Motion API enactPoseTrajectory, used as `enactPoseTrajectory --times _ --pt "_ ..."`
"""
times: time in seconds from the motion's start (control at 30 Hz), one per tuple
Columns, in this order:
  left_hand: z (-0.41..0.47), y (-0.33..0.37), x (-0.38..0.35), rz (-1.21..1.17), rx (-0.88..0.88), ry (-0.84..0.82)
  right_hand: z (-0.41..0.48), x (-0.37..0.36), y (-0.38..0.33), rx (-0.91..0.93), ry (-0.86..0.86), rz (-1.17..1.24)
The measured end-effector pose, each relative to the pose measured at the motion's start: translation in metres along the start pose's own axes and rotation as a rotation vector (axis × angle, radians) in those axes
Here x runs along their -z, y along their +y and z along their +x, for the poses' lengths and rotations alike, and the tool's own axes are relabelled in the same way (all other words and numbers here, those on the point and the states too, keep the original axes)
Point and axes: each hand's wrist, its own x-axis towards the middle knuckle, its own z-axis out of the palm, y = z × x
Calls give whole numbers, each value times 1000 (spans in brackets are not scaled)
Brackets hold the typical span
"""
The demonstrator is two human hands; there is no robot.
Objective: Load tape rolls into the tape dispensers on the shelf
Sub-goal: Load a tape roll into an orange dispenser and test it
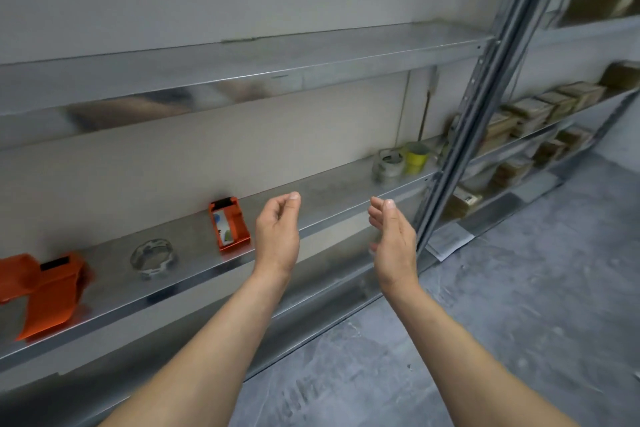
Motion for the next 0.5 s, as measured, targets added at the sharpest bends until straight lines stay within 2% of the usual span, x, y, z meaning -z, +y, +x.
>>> enactPoseTrajectory --times 0.23,0.5 --pt "-6 -1 -87 -7 -4 -68 46 66 -4 42 52 -20" --pt "18 -12 -155 -8 24 -128 96 102 -5 21 100 12"
